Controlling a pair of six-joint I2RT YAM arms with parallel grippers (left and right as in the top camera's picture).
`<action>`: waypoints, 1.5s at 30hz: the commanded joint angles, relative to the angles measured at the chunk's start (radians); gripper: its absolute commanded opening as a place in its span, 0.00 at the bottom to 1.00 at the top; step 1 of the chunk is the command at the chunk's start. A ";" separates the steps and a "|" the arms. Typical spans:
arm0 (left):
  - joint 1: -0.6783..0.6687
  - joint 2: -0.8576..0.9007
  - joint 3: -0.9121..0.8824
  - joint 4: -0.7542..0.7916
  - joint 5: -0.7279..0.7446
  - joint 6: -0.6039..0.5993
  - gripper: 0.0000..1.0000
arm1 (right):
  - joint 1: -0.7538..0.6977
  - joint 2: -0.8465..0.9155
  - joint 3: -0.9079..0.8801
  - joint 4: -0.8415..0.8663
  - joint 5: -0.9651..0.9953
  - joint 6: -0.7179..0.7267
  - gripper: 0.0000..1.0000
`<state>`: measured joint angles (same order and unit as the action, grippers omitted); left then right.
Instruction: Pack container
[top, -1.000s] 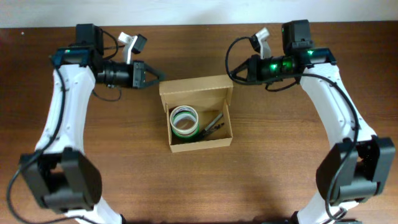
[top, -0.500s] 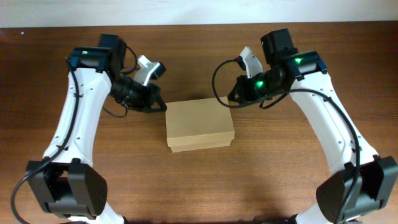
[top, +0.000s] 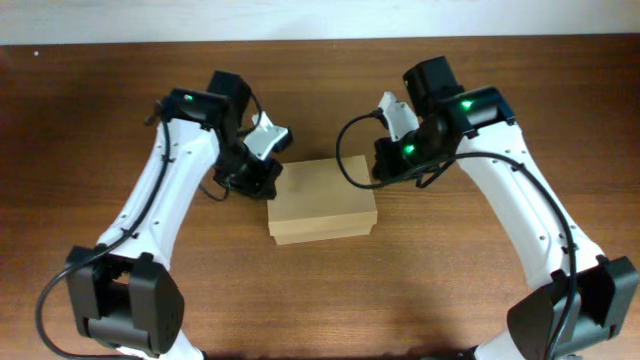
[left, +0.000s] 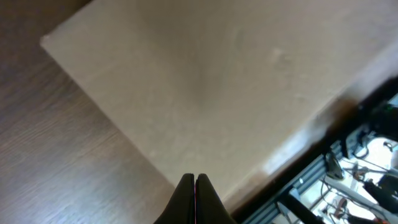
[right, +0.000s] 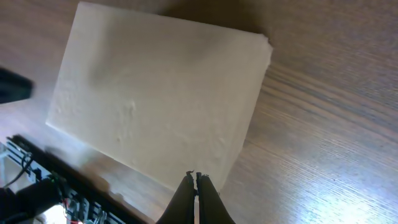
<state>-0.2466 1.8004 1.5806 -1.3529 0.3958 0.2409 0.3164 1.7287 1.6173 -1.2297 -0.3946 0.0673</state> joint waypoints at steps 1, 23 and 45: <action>-0.023 -0.012 -0.082 0.037 -0.026 -0.047 0.02 | 0.031 -0.016 -0.038 0.006 0.029 -0.011 0.04; -0.076 -0.011 -0.246 0.216 -0.026 -0.098 0.02 | 0.035 -0.016 -0.350 0.213 0.027 0.000 0.04; 0.135 -0.161 0.595 -0.063 -0.444 -0.098 0.17 | -0.076 -0.040 0.817 -0.359 0.492 0.031 0.04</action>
<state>-0.1383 1.6554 2.1616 -1.3960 -0.0055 0.1482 0.2432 1.7069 2.3436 -1.5539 0.0029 0.0780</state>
